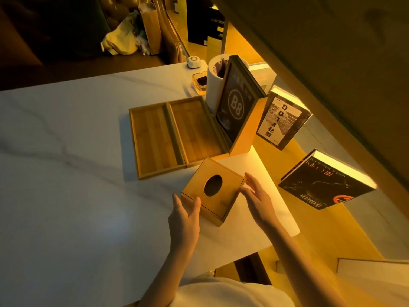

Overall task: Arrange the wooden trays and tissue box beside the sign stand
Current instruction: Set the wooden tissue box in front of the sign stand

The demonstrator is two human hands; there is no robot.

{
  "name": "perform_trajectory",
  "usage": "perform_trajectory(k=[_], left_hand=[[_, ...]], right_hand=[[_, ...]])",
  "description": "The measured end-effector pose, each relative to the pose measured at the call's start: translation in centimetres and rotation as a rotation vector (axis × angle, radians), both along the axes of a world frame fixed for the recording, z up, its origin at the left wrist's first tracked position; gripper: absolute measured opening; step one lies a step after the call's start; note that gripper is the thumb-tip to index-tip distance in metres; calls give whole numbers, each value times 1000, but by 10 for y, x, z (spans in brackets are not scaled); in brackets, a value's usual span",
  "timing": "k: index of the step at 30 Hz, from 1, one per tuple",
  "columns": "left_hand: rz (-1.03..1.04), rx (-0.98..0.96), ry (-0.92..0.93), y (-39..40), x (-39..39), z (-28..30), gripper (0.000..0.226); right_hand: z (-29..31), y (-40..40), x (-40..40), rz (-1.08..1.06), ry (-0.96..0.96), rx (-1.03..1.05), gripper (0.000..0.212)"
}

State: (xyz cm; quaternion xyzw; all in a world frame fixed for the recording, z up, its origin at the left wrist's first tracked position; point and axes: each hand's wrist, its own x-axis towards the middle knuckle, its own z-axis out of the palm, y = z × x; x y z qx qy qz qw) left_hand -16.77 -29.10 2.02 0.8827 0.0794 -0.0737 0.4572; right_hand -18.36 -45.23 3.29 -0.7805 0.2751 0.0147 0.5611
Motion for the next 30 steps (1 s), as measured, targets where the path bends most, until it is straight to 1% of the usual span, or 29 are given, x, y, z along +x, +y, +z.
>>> perform_trajectory(k=[4, 10, 15, 20, 24, 26, 27, 28, 30], left_hand=[[-61, -44, -1, 0, 0, -3, 45], [-165, -25, 13, 2, 22, -6, 49], [-237, 14, 48, 3, 38, -3, 54], [-348, -8, 80, 5, 51, -1, 44], [-385, -1, 111, 7, 55, 0, 47], [-378, 14, 77, 6, 52, 2, 55], [-377, 22, 35, 7, 50, 4, 59], [-392, 37, -32, 8, 47, 4, 61], [-466, 103, -176, 12, 41, 2, 64]], right_hand=[[-5, 0, 1, -46, -48, 74, 42], [-15, 8, -9, -185, -102, 58, 34], [-21, 20, -19, -268, -130, 38, 37], [-25, 34, -27, -333, -132, -26, 41], [-25, 33, -28, -322, -108, -45, 45], [-25, 33, -29, -309, -81, -107, 49], [-24, 33, -30, -299, -82, -189, 52], [-23, 34, -31, -265, -115, -317, 53], [-24, 36, -32, -102, -213, -594, 51]])
